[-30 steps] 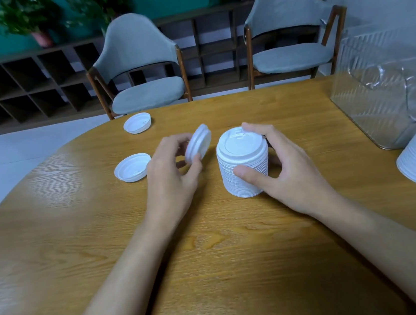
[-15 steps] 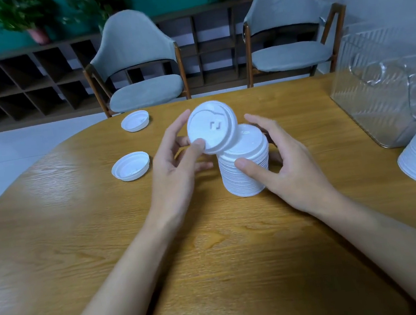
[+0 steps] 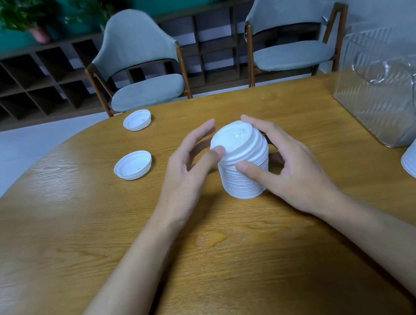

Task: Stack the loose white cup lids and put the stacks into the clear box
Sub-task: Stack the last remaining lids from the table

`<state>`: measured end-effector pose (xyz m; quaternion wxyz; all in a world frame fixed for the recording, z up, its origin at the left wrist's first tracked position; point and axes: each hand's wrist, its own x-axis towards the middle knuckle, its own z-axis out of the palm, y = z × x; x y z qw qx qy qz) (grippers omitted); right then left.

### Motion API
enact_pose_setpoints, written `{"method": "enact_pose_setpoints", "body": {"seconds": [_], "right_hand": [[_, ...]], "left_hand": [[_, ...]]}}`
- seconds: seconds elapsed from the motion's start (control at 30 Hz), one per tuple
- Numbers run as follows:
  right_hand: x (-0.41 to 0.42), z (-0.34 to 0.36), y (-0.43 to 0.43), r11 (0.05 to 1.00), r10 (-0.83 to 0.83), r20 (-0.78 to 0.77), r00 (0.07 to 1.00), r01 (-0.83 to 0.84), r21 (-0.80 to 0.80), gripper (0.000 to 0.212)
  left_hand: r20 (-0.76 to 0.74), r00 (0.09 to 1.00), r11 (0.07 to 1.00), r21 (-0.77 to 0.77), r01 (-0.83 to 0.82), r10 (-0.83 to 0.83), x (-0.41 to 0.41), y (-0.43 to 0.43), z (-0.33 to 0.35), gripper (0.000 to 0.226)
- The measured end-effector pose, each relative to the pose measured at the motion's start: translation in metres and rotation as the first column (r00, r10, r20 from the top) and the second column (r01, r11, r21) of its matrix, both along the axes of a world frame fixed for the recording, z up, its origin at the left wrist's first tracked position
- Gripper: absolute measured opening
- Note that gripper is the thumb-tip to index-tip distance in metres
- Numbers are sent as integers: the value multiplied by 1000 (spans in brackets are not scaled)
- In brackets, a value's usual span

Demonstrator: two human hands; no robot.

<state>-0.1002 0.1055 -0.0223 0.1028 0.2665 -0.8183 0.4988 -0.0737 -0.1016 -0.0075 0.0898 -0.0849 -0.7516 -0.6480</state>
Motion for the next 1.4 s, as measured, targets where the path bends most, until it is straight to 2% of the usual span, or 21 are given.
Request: {"method": "enact_pose_setpoints", "body": {"seconds": [0.1, 0.27, 0.37, 0.43, 0.57, 0.63, 0.77, 0.93, 1.13, 1.4], "right_hand": [[1, 0, -1, 1000, 13, 0, 1000, -13, -2, 74], [1, 0, -1, 999, 29, 20, 999, -28, -25, 79], [2, 0, -1, 1000, 29, 11, 1000, -29, -10, 77], [2, 0, -1, 999, 33, 10, 999, -33, -10, 75], [1, 0, -1, 999, 40, 19, 999, -40, -2, 75], [1, -1, -1, 999, 46, 25, 999, -46, -12, 79], [1, 0, 0, 998, 61, 65, 996, -60, -28, 90], [1, 1, 0, 998, 41, 8, 999, -41, 49, 83], [-1, -2, 1, 997, 58, 16, 998, -58, 42, 79], [-1, -2, 0, 997, 59, 18, 998, -59, 52, 81]], "left_hand": [[-5, 997, 995, 55, 80, -80, 2, 0, 4, 53], [-48, 996, 996, 46, -70, 72, 3, 5, 4, 63], [-73, 991, 993, -25, -118, 115, 2, 8, 0, 63], [-59, 995, 996, -30, -82, 80, 2, 8, -1, 59], [-18, 999, 997, 65, 33, -32, 0, 1, 1, 50], [-31, 999, 998, 58, 23, -21, 0, 0, 2, 47], [-40, 999, 997, 75, -26, 29, 3, 6, 3, 55], [-70, 994, 996, 48, -75, 79, 1, 8, 0, 53], [-78, 990, 993, 42, -113, 116, 1, 9, -2, 52], [-42, 999, 1000, -11, -2, 2, 2, 4, 1, 52]]}}
